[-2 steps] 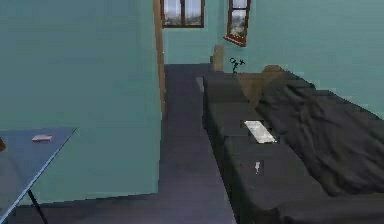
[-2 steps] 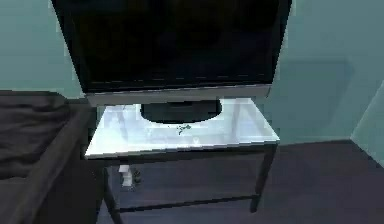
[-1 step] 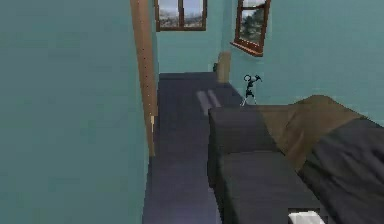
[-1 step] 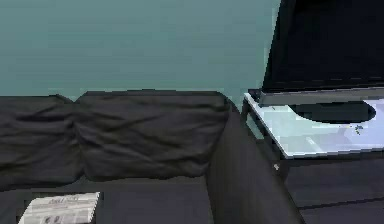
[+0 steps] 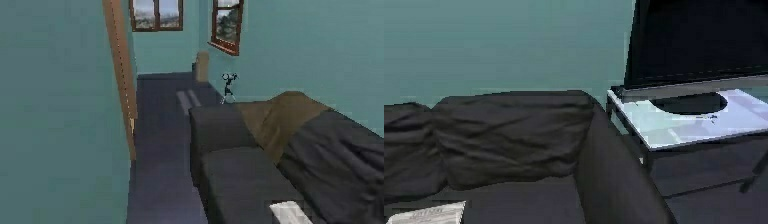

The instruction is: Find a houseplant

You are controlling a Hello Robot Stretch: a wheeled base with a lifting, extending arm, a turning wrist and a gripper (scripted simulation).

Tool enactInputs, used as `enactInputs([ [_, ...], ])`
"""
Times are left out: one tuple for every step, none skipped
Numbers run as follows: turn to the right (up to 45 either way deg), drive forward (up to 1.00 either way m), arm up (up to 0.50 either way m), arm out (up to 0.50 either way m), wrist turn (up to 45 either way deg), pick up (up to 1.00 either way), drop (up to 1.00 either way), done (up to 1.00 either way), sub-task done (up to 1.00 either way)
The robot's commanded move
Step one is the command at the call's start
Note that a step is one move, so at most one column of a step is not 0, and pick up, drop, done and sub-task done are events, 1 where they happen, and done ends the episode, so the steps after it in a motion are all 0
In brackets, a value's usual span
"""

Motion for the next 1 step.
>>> enactInputs([
  [0.0,0.25,0.00,0.00,0.0,0.00,0.00,0.00,0.00],
])
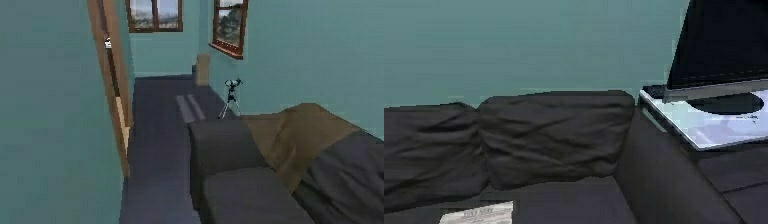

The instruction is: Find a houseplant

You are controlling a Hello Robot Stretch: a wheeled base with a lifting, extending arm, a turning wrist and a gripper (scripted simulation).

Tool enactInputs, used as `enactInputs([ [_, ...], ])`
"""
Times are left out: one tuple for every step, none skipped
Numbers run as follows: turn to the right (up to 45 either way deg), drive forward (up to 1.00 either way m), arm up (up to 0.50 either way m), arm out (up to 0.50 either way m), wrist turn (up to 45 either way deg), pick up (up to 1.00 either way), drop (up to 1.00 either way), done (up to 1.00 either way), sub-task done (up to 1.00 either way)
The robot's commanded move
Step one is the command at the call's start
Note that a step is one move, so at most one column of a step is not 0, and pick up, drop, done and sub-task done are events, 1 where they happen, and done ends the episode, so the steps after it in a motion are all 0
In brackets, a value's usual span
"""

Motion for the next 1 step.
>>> enactInputs([
  [-12.0,0.00,0.00,0.00,0.0,0.00,0.00,0.00,0.00],
])
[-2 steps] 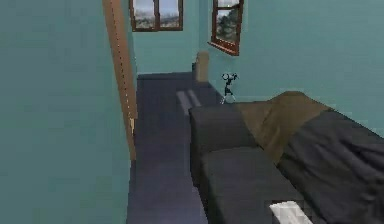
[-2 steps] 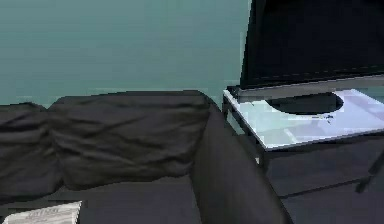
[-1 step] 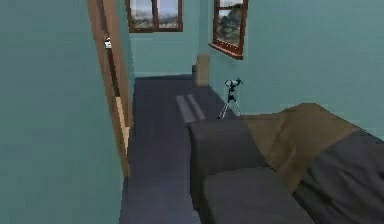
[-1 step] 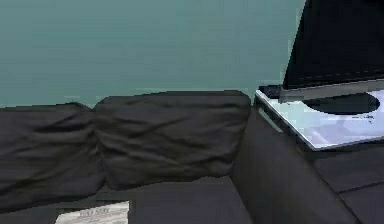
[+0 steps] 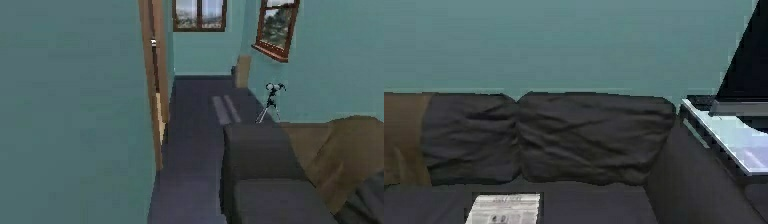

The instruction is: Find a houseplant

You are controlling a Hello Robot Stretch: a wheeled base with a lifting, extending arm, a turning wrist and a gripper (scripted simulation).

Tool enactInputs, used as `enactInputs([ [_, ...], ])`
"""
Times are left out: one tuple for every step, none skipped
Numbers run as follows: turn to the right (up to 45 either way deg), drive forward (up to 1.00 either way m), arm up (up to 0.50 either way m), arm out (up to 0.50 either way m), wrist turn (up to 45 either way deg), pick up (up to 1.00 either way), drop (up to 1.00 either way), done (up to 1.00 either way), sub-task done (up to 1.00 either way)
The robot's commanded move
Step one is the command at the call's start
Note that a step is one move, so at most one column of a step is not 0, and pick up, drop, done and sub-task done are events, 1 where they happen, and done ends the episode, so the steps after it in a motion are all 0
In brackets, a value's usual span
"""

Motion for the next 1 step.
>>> enactInputs([
  [0.0,1.00,0.00,0.00,0.0,0.00,0.00,0.00,0.00],
])
